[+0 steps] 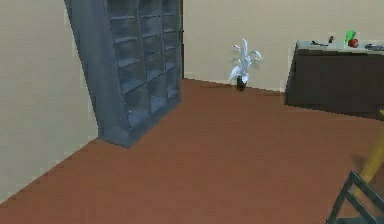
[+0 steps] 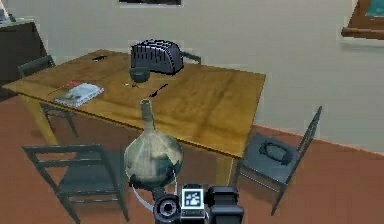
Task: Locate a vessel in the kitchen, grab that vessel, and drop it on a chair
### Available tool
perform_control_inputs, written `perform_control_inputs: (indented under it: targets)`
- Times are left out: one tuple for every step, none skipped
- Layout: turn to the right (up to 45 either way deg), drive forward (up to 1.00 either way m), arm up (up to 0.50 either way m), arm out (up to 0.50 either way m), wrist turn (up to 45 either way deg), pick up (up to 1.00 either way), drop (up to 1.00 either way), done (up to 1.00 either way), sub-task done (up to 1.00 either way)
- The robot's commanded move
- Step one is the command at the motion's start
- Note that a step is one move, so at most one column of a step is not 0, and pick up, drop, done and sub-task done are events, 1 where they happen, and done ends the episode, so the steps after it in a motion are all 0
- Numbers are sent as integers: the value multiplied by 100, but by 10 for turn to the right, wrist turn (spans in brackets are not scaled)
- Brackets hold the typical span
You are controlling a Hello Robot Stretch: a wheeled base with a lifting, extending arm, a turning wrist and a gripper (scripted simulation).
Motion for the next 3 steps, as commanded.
perform_control_inputs:
  targets:
    - [0, 65, 0, 0, 0, 0, 0, 0, 0]
    - [30, 0, 0, 0, 0, 0, 0, 0, 0]
    - [0, 60, 0, 0, 0, 0, 0, 0, 0]
